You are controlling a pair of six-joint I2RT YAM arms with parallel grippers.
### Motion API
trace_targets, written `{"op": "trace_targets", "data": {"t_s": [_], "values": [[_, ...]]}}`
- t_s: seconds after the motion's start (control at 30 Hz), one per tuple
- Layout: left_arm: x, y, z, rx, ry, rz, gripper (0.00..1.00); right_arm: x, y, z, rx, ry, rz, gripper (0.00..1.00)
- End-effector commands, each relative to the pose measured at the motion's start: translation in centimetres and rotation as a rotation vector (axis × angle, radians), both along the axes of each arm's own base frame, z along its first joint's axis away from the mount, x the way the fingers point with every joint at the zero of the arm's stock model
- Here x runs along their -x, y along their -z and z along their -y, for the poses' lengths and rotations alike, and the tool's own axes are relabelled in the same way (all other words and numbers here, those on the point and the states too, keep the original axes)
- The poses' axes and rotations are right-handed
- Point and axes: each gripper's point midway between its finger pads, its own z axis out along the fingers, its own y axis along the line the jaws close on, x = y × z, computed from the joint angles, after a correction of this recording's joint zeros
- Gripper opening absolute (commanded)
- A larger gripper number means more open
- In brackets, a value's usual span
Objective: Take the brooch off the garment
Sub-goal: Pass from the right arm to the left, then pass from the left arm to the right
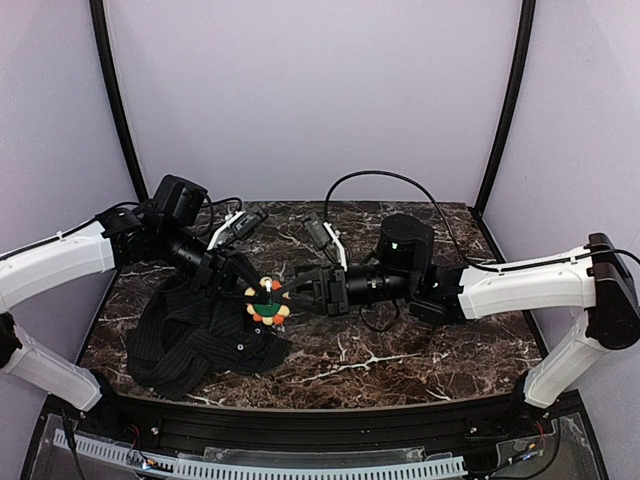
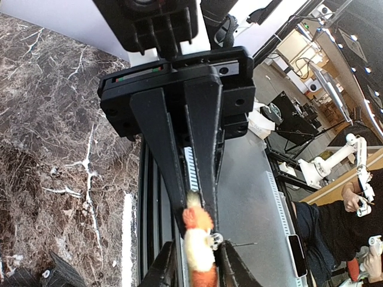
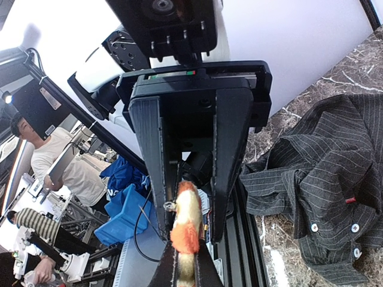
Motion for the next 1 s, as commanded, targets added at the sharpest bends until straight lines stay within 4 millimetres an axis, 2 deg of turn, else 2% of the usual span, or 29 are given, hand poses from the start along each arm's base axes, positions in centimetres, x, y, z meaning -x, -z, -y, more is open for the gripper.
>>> {"op": "trace_targets", "data": {"t_s": [0.0,0.13,0.17,0.27,0.47,0.57,0.77,0.97], "values": [[-0.2,-0.9,-0.1,0.025,-0.01,0.025,0.19,0.3,-1.1,0.2,-0.026,-0.008,0.02,0.0],[-0.1,-0.9,-0.1,0.029,-0.006,0.023,0.07,0.3,-1.1,0.2,-0.029,-0.013,0.018,0.0],[-0.1,-0.9,-0.1,0.031,-0.003,0.022,0.05,0.3,-1.2,0.2,-0.03,-0.013,0.019,0.04],[0.0,-1.0,-0.1,0.039,0.003,0.024,0.01,0.5,-1.4,0.4,-0.036,-0.016,0.027,0.18],[0.0,-1.1,-0.1,0.047,0.002,0.024,0.01,0.2,-1.6,0.9,-0.027,0.033,0.06,0.52],[-0.1,-1.1,0.0,0.047,-0.005,0.03,0.01,-0.1,-1.7,0.7,-0.006,0.092,0.098,0.65],[-0.3,-1.1,0.0,0.05,-0.013,0.043,0.01,-1.6,-1.4,0.3,0.087,0.294,0.184,0.71],[-0.5,-1.0,0.1,0.039,-0.031,0.031,0.01,-1.7,-1.7,0.5,0.113,0.385,0.242,0.68]]}}
